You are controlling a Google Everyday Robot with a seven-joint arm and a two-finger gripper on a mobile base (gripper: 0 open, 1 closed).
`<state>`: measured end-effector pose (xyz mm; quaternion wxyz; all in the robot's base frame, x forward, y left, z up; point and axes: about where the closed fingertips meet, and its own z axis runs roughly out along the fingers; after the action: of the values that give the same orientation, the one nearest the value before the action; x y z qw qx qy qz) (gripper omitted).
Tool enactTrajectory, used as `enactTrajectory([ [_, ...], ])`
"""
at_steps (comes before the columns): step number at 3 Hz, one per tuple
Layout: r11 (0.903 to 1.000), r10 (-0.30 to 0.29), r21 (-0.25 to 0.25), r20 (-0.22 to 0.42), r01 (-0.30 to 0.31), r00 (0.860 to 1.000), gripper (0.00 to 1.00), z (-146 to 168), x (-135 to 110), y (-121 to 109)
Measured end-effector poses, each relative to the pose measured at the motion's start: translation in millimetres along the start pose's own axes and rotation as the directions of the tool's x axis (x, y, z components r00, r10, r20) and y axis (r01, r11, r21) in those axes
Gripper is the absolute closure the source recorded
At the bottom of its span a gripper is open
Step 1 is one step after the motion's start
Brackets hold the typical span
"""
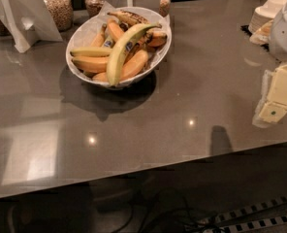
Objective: Pick banana from white bowl
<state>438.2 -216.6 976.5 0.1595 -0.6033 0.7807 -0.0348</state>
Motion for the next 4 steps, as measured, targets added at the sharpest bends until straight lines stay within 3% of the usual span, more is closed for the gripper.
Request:
enactTrajectory([
  [1, 1.0000, 0.000, 0.000, 0.000, 0.000, 1.000, 0.00, 0, 0, 0],
  [2, 0.9967, -0.066, 0.051, 0.053, 0.064, 0.996, 0.00, -3, -18, -11],
  [3, 0.9777, -0.192, 0.112, 0.128, 0.178, 0.973, 0.00, -8, -51, -30],
  [4, 0.9255, -0.361, 0.186, 0.170, 0.330, 0.917, 0.00, -11, -89, -46],
])
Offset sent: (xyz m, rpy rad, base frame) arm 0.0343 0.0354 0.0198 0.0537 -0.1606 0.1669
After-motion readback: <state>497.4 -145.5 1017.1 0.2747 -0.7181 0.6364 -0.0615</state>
